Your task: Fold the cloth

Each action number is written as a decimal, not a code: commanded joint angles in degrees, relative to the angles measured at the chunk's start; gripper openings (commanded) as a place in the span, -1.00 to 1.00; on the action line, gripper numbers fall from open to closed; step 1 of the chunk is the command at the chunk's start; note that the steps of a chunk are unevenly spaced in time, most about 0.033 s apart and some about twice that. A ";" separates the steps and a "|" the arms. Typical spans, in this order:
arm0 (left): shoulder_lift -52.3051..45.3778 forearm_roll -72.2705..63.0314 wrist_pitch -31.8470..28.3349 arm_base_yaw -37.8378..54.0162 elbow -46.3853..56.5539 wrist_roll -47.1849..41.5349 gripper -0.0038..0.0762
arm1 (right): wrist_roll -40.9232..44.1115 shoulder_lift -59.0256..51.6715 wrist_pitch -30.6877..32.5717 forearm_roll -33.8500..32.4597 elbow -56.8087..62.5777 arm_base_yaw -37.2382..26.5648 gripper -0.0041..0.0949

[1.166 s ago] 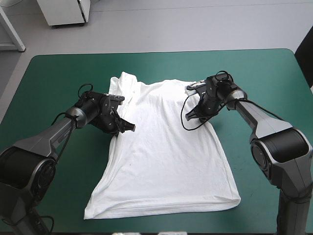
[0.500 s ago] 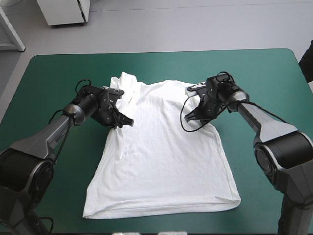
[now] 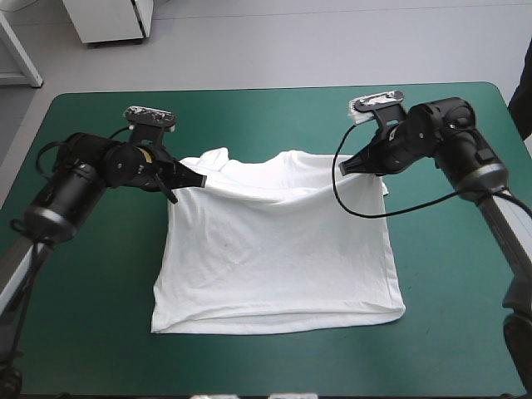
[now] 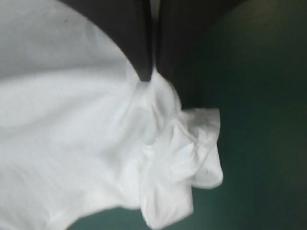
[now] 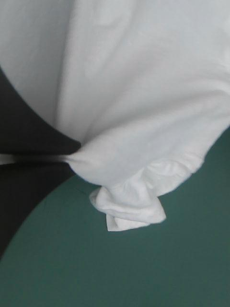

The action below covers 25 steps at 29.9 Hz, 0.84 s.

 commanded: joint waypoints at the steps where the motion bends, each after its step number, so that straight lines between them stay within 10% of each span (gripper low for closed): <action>1: -6.85 -1.36 -2.09 0.12 -2.70 -0.09 -0.93 | 0.75 -6.35 -1.66 0.25 -1.39 -0.39 -0.95; 25: -12.33 -7.11 -12.67 0.12 -17.41 2.56 -0.93 | 1.85 -12.13 -11.36 1.92 -21.53 -0.39 -0.95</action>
